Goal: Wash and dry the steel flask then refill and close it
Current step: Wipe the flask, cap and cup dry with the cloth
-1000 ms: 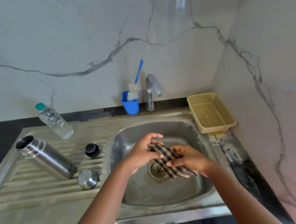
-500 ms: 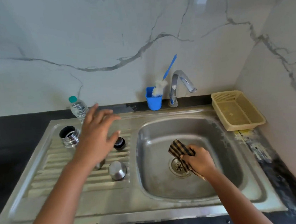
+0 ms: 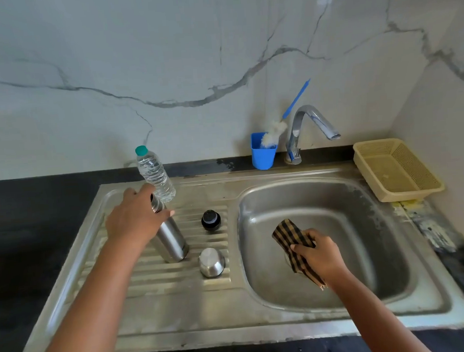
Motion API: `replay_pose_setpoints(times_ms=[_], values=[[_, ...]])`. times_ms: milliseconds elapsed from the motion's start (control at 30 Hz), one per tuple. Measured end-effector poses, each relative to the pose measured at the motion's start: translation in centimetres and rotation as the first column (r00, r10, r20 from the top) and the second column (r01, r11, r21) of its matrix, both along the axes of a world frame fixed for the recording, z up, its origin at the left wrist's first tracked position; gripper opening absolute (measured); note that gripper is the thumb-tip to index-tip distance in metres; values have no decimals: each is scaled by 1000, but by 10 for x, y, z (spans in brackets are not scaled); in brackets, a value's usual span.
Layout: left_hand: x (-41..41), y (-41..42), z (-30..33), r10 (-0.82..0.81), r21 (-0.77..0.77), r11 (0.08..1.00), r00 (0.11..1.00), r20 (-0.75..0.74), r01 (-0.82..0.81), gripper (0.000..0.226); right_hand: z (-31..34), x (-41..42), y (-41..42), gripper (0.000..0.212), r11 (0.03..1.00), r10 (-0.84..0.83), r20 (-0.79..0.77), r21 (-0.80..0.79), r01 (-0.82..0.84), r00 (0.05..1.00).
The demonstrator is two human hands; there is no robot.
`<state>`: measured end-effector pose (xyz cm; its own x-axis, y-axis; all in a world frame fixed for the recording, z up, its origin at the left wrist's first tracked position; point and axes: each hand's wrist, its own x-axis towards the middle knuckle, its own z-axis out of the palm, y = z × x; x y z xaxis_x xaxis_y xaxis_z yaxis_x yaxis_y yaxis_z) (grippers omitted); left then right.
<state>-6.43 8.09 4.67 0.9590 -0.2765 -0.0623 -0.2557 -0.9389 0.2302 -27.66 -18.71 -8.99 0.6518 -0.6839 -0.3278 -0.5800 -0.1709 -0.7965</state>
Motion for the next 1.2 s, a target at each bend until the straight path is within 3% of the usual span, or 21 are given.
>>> replay_pose_setpoints(times_ms=[167, 467, 667, 800, 933, 1100, 1200], values=[[3, 5, 7, 20, -105, 994, 1000, -6, -21, 43, -3, -3, 0, 11, 996, -43, -4, 82, 43, 999], [-21, -26, 46, -25, -141, 988, 962, 273, 66, 48, -3, -13, -10, 10, 989, -50, -23, 137, 53, 998], [-39, -54, 50, -57, -396, 903, 960, 274, 167, 45, 4, -21, -23, 11, 984, -107, 39, 150, 100, 994], [-48, -71, 35, -97, -650, 750, 992, 76, 123, 44, 19, -23, -30, 19, 975, -186, 104, 146, 170, 977], [-62, -95, 6, -116, -806, 565, 951, -286, -174, 39, 46, -26, -30, 33, 960, -274, 242, 130, 248, 931], [-84, -133, -32, -119, -774, 428, 820, -561, -467, 37, 66, -25, -23, 59, 926, -242, 464, -153, 346, 852], [-99, -152, -52, -114, -714, 381, 737, -666, -587, 37, 69, -25, -4, 63, 846, 1, 581, -435, 309, 814]])
